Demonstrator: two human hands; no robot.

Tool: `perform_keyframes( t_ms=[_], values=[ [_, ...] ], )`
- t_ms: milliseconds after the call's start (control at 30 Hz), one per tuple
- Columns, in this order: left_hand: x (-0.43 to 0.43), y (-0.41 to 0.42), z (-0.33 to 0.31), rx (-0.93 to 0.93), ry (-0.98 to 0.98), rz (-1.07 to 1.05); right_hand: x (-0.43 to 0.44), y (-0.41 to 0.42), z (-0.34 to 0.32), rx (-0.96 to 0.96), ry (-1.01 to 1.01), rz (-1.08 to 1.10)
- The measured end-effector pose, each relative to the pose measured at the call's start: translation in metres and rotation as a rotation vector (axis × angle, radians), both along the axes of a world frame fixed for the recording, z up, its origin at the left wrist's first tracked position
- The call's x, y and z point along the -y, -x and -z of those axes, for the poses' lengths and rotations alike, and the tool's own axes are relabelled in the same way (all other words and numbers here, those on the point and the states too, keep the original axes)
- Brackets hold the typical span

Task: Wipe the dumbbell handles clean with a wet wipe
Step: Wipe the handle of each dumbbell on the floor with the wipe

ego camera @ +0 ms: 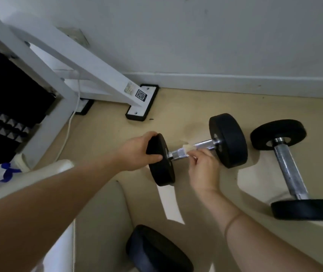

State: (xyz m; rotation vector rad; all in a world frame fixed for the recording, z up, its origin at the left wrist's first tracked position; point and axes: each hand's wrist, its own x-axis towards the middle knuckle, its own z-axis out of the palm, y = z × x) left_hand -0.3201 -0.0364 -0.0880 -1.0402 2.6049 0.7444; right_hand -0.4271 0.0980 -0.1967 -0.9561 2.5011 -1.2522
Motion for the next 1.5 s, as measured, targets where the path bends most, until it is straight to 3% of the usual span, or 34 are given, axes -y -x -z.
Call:
perform_keyframes(
  t_ms=[67, 167, 300, 467, 633, 800, 967, 1100, 1267, 1400, 1500],
  values=[
    [0.014, 0.005, 0.002, -0.008, -0.093, -0.052, 0.008, -0.006, 0.008, -0.060, 0.053, -0.087],
    [0.026, 0.009, 0.016, -0.014, -0.173, -0.039, 0.016, 0.020, 0.013, -0.116, 0.179, 0.009],
    [0.035, 0.004, 0.038, -0.255, -0.242, -0.120, 0.025, 0.027, 0.019, -0.243, 0.223, 0.060],
    [0.025, -0.001, 0.047, -0.487, 0.105, -0.034, 0.042, 0.007, 0.018, -0.276, 0.100, -0.197],
    [0.035, 0.014, 0.050, -0.219, 0.112, -0.001, 0.056, 0.038, 0.012, -0.408, -0.015, -0.326],
    [0.036, 0.018, 0.043, -0.123, 0.147, 0.006, 0.048, 0.050, 0.014, -0.297, 0.122, 0.036],
    [0.023, 0.011, 0.036, 0.041, 0.295, 0.200, 0.046, 0.038, 0.012, -0.392, 0.055, -0.229],
    [0.005, 0.000, 0.021, 0.023, 0.349, 0.227, 0.031, 0.042, 0.004, -0.257, -0.001, 0.022],
    [-0.010, -0.014, 0.011, -0.110, 0.437, 0.247, 0.021, -0.010, -0.008, -0.353, -0.139, -0.368],
    [-0.022, -0.019, 0.015, -0.079, 0.417, 0.271, 0.011, 0.037, -0.016, -0.314, -0.159, -0.140],
    [-0.031, -0.016, 0.014, -0.061, 0.383, 0.285, 0.007, -0.004, -0.026, -0.322, -0.217, -0.393]
  ],
)
